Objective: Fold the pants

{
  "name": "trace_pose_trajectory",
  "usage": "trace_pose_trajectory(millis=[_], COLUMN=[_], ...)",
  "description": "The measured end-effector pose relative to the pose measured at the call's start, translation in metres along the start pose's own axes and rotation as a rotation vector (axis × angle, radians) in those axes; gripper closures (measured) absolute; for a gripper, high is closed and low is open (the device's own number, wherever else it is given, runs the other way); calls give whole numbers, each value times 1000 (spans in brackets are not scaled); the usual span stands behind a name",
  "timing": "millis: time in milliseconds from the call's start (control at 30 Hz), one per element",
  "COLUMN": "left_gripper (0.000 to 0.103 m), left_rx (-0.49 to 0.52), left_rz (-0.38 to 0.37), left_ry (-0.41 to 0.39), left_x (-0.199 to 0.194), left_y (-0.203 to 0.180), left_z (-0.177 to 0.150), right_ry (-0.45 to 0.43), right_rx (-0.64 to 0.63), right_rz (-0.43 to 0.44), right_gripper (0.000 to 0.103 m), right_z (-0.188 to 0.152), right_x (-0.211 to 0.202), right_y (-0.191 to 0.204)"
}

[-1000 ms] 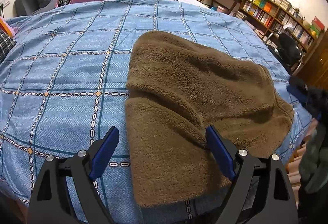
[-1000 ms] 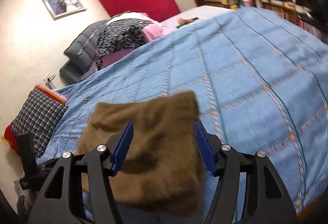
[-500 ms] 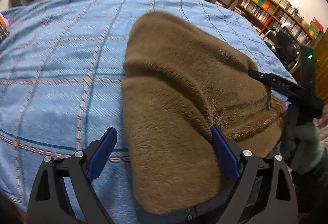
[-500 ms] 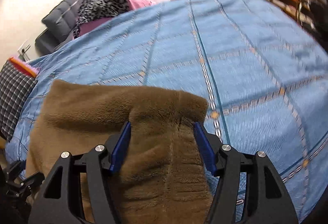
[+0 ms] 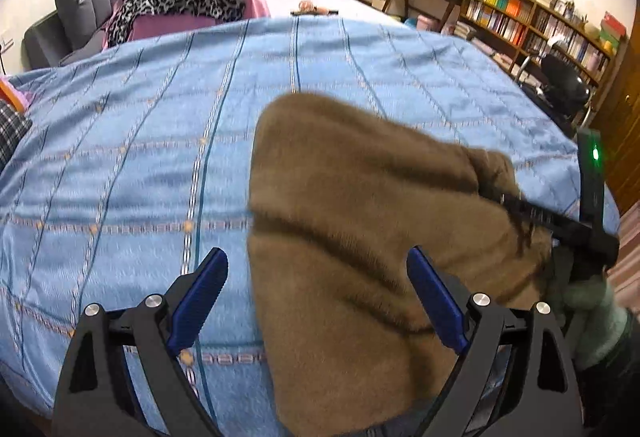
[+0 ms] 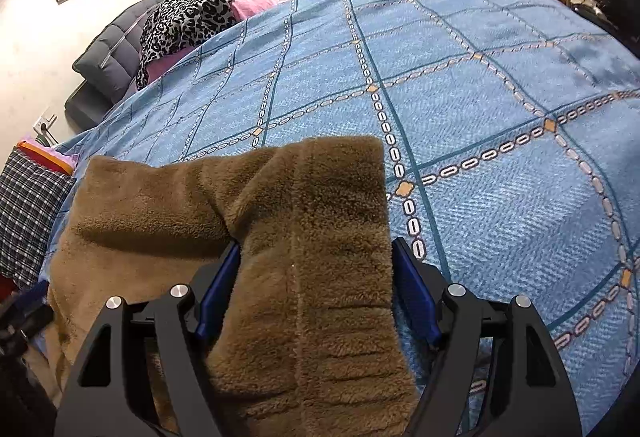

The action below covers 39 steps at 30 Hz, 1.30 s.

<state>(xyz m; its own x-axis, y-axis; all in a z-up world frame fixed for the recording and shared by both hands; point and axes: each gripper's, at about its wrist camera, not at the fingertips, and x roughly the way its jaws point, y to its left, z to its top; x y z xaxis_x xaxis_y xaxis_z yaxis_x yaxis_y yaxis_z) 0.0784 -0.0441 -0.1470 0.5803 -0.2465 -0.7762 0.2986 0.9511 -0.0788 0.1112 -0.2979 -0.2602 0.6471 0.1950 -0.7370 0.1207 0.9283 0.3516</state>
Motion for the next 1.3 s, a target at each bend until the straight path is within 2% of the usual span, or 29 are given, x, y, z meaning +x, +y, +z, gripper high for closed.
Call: trace_pose_trajectory(millis=[167,300,400,500,700,1000,1300], left_gripper=[13,13,14,16,16,14,13], left_rx=[-6,-4,-13,-14,-5,13,29], left_rz=[-22,-50,-82,-77,-46,6,46], left_ry=[1,23,56,90,121,135,117], left_x=[12,23,38,52,71,88,83], left_y=[3,1,2,2,3,2,-4], left_z=[25,40,51,57,58,58,55], right_ry=[-89,-151,-136,-102,-33,-33,-38], right_rx=[-58,-104,-150,-196,-204,-159,-154], right_rz=[-54,-19,54,94,70,78,72], right_gripper=[29,29,29,29,31,31,32], right_z=[6,11,12,7,-4,-10,-16], right_x=[-33,-59,-63,-58,-30,-18,-18], right_y=[16,33,48,61,54,38,33])
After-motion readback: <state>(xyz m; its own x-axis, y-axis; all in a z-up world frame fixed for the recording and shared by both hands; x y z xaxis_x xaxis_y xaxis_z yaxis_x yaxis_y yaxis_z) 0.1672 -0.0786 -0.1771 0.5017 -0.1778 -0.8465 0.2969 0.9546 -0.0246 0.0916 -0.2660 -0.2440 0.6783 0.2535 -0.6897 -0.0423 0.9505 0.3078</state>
